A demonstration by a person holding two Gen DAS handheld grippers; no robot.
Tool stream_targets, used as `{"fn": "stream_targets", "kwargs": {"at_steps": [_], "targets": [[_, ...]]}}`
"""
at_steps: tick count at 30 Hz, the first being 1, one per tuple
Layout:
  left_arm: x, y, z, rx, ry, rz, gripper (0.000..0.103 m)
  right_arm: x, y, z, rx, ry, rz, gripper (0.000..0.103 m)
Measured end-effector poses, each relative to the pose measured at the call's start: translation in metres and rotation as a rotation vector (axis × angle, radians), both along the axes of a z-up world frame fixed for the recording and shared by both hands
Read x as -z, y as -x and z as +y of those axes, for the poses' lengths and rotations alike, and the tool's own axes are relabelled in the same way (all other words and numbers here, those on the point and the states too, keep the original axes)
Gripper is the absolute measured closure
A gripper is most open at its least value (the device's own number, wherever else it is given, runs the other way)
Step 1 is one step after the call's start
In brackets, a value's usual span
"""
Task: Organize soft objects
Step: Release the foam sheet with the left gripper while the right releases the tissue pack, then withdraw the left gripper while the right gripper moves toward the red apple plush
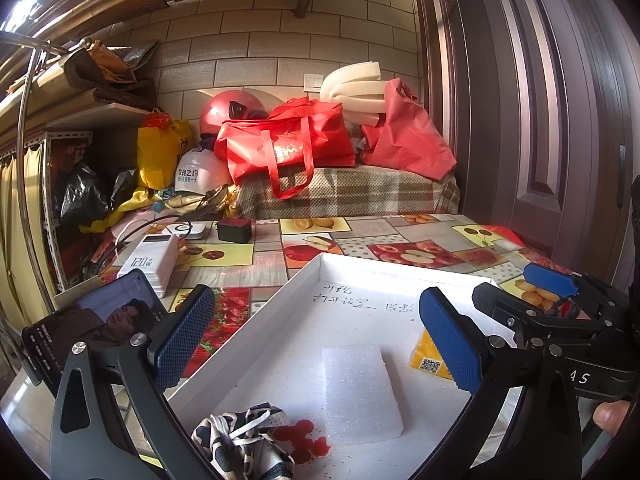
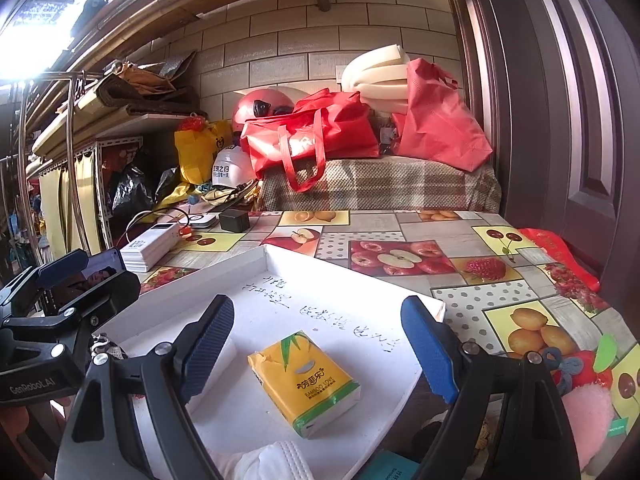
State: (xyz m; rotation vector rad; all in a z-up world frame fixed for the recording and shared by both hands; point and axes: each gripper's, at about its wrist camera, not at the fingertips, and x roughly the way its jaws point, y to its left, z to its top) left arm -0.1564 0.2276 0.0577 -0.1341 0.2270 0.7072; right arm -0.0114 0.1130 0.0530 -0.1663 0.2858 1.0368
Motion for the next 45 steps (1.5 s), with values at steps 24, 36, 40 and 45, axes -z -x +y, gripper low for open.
{"fn": "stream_targets", "kwargs": {"at_steps": [24, 36, 40, 45], "targets": [[-0.003, 0.008, -0.019, -0.004, -0.001, -0.015, 0.0, 0.0, 0.015, -0.041, 0.012, -0.018, 0.003, 0.017], [-0.002, 0.003, -0.056, 0.186, 0.025, -0.006, 0.0, -0.01, -0.013, -0.153, 0.185, -0.143, 0.04, 0.017], [-0.001, -0.01, -0.083, 0.364, 0.033, 0.043, 0.0, -0.011, -0.054, -0.203, 0.29, -0.169, 0.141, 0.017], [0.0, -0.032, -0.125, 0.57, 0.05, 0.117, 0.0, -0.001, -0.087, -0.239, 0.347, -0.167, 0.286, 0.017]]}}
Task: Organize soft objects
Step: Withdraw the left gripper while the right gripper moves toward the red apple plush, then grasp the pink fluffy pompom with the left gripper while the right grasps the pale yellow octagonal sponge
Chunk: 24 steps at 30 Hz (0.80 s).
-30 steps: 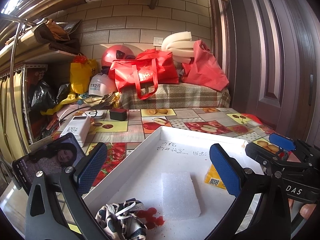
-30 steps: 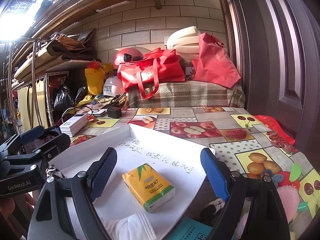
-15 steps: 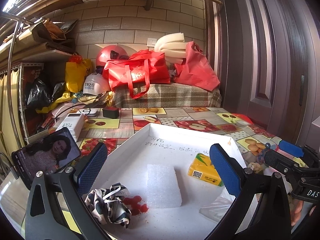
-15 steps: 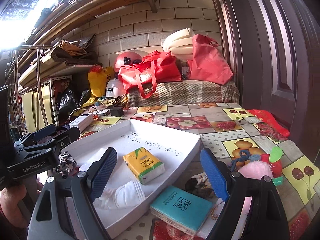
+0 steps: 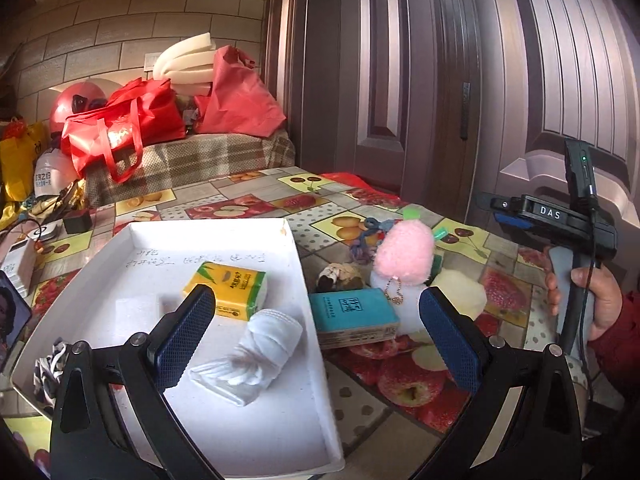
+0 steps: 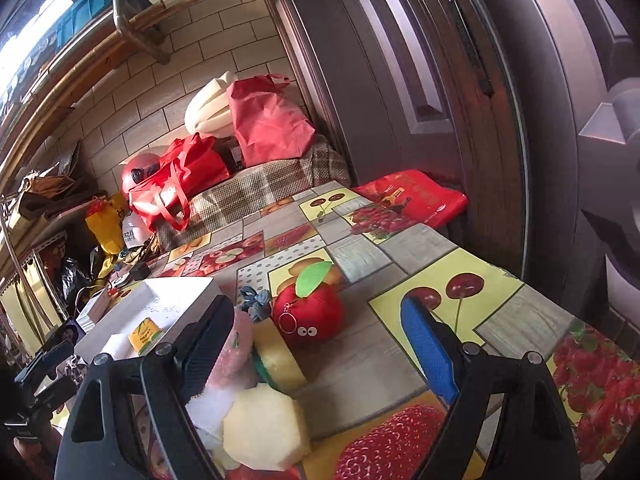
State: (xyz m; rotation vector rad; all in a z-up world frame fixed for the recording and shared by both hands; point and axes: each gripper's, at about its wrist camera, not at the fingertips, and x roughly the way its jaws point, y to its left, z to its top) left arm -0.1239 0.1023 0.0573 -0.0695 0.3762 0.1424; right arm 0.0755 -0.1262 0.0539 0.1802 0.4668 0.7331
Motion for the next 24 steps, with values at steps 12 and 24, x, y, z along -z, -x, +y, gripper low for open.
{"fn": "stream_targets", "kwargs": {"at_steps": [12, 24], "targets": [[0.009, -0.049, -0.046, 0.151, 0.001, 0.159, 0.0, 0.026, 0.029, 0.049, -0.414, 0.384, 0.054, 0.017], [0.015, -0.134, -0.047, 0.102, 0.101, 0.219, 0.001, 0.045, 0.003, 0.029, -0.4, 0.489, 0.101, 0.047]]}}
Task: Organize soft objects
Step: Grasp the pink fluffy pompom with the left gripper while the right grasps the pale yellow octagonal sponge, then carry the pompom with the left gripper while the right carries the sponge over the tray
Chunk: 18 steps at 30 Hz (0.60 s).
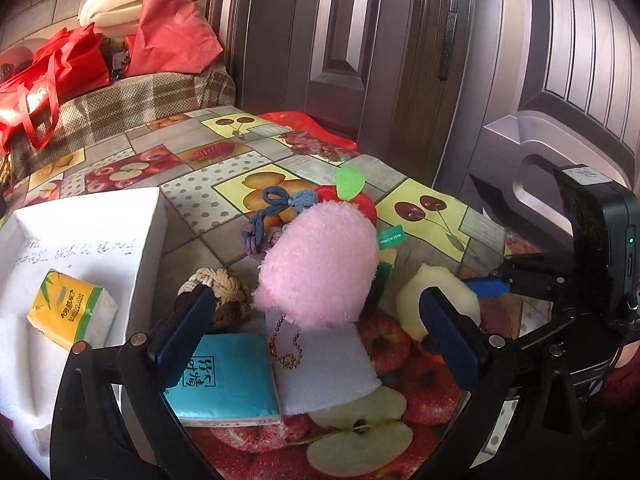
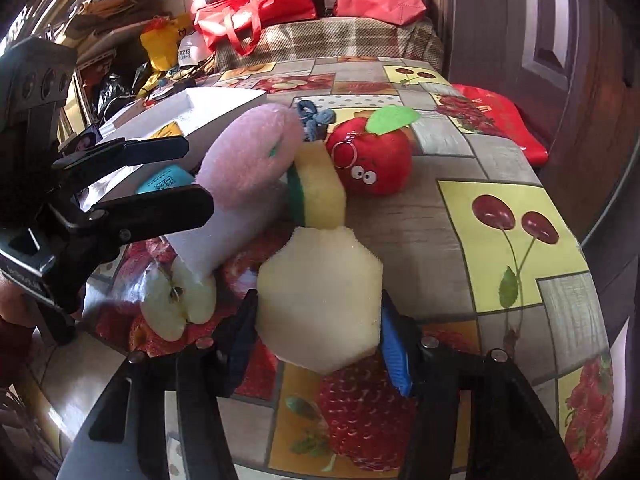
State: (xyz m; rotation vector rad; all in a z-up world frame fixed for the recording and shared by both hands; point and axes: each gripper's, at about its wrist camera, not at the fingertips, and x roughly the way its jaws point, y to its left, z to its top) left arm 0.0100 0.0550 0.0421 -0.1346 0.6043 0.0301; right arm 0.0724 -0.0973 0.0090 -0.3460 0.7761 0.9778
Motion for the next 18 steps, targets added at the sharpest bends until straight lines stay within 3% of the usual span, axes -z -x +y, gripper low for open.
{"fn": "stream_targets", "kwargs": {"at_steps": [3, 6, 7, 9, 14, 18], "targets": [[0.0, -0.015, 0.0, -0.012, 0.012, -0.001, 0.001, -0.005, -0.022, -0.034, 0.104, -0.148, 0.084, 0.047], [0.003, -0.034, -0.002, -0.003, 0.018, 0.034, 0.007, -0.002, -0.032, -0.049, 0.142, -0.206, 0.149, 0.047], [0.004, -0.038, -0.003, 0.006, 0.022, 0.042, 0.016, -0.002, -0.033, -0.05, 0.139, -0.213, 0.16, 0.047], [0.006, -0.041, -0.003, 0.014, 0.028, 0.051, 0.045, -0.002, -0.032, -0.048, 0.133, -0.215, 0.163, 0.047], [-0.005, -0.02, -0.006, 0.008, 0.007, -0.064, 0.047, -0.004, -0.033, -0.052, 0.147, -0.251, 0.169, 0.047], [-0.014, 0.004, -0.009, -0.021, -0.004, -0.16, 0.047, -0.014, -0.026, -0.057, 0.194, -0.303, 0.124, 0.047]]}}
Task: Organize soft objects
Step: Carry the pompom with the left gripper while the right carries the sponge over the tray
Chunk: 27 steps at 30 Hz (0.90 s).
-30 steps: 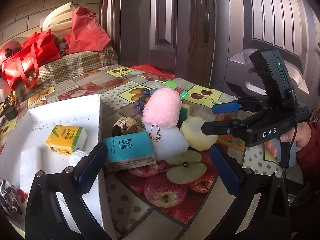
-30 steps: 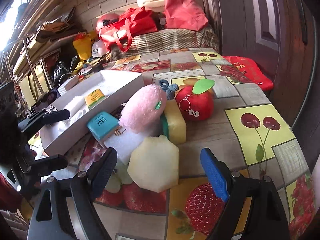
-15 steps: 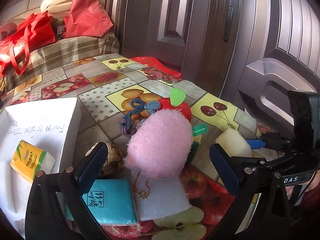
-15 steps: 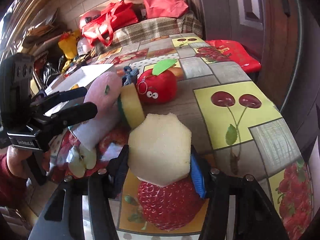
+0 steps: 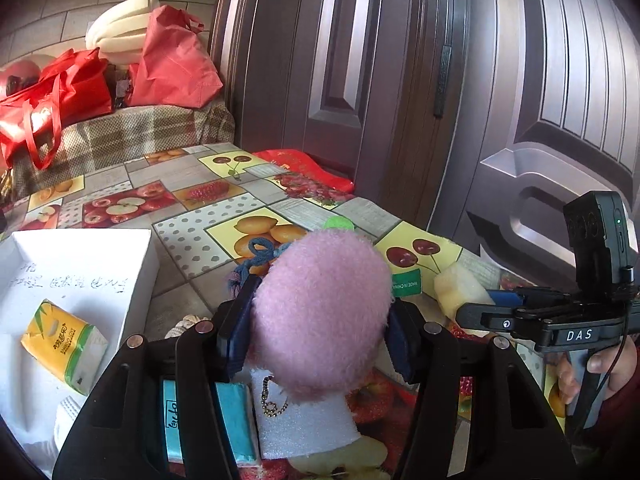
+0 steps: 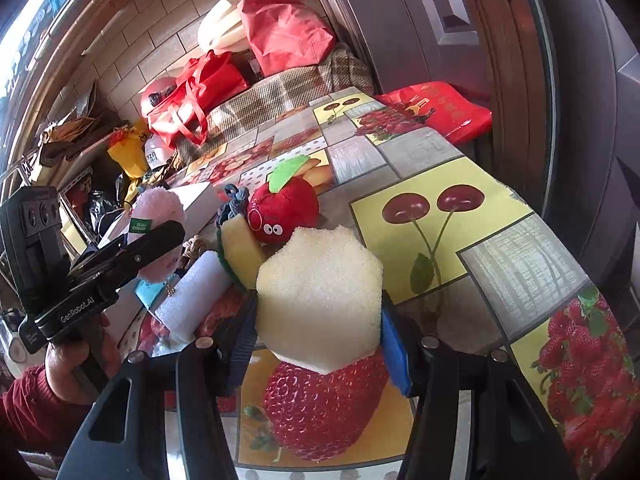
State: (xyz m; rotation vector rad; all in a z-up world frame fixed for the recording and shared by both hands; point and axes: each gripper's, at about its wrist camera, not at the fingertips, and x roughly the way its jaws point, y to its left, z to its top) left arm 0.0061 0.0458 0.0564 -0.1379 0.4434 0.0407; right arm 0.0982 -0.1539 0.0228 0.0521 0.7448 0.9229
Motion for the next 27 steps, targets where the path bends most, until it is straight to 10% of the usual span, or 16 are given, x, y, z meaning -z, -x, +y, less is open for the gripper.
{"fn": "stream_targets", "kwargs": {"at_steps": [8, 27], "targets": [[-0.008, 0.044, -0.006, -0.058, -0.071, -0.103, 0.047, -0.032, 0.028, 0.004, 0.127, -0.176, -0.214, 0.047], [-0.007, 0.101, 0.02, -0.108, -0.084, -0.141, 0.046, -0.041, 0.066, 0.051, 0.138, -0.128, -0.415, 0.047]]}}
